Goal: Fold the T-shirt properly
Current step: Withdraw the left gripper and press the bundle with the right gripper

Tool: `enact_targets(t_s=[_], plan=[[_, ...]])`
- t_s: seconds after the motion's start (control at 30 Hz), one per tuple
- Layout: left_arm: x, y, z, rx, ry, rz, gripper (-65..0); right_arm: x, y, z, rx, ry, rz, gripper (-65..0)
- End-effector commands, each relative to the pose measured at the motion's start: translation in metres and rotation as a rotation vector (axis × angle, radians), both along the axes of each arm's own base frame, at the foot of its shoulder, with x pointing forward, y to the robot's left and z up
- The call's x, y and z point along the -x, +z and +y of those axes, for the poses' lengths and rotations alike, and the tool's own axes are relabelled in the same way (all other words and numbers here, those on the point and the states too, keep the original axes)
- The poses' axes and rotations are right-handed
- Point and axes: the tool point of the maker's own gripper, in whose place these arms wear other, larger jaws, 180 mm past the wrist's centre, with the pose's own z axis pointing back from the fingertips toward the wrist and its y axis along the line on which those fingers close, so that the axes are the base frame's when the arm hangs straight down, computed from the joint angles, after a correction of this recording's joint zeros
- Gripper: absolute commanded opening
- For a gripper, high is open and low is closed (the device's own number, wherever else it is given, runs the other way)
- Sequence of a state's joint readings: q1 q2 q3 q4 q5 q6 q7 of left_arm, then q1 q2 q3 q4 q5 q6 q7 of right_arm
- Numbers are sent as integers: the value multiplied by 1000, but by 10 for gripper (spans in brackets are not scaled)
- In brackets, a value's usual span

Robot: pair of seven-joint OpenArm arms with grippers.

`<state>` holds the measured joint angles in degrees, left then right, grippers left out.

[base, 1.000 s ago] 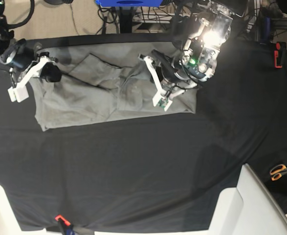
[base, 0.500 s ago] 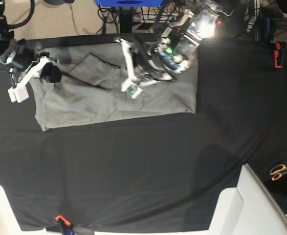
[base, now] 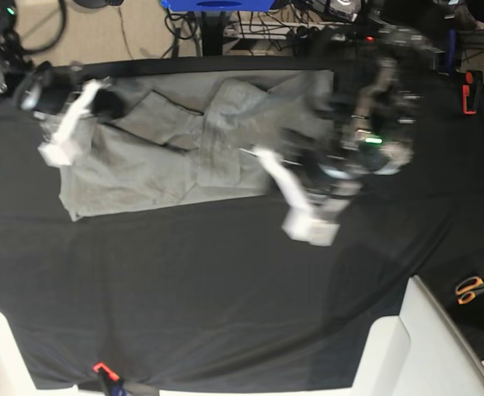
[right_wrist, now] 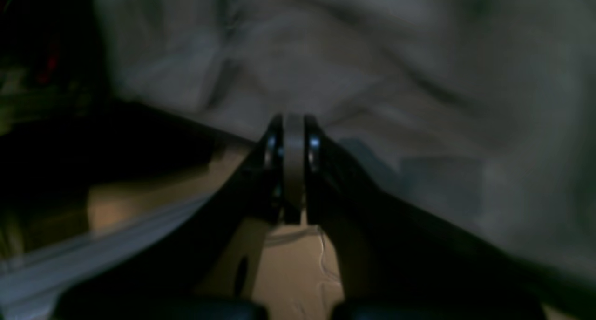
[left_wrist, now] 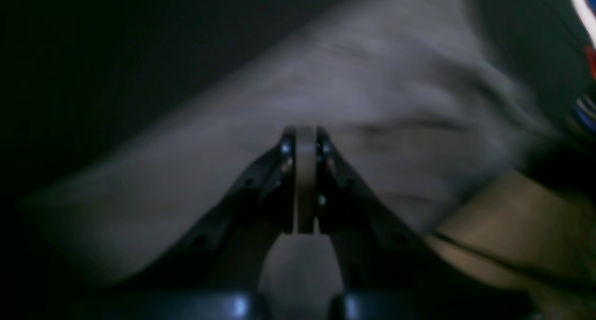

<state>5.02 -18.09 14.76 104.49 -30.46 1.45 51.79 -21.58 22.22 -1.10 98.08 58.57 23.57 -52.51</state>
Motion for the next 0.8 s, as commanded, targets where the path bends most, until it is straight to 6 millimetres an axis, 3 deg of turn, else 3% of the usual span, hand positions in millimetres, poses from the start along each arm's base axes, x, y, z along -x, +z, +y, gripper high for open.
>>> enact_targets(t_s=[0.0, 0.17, 0.33, 0.4, 0.5, 0.6, 0.67, 0.77], plan=[[3, 0, 20, -22, 19, 7, -650, -7, 5, 1, -7, 45, -24, -642], [19, -3, 131, -190, 165, 23, -650, -11, -6, 27, -42, 189, 18, -642], [29, 26, 222, -297, 315, -30, -650, -16, -16, 43, -88, 174, 67, -639], [35, 35, 255, -365, 382, -38, -650, -12, -25, 50, -105, 181, 105, -584], [43, 28, 284, -458, 414, 1, -650, -2, -37, 66, -124, 222, 164, -414], [51, 19, 296, -505, 425, 39, -650, 4, -44, 84, -151, 249, 191, -276], [54, 15, 300, -517, 432, 50, -650, 6, -48, 92, -168, 248, 201, -233], [58, 10, 307, -523, 445, 74, -650, 12, -51, 109, -193, 275, 217, -231]])
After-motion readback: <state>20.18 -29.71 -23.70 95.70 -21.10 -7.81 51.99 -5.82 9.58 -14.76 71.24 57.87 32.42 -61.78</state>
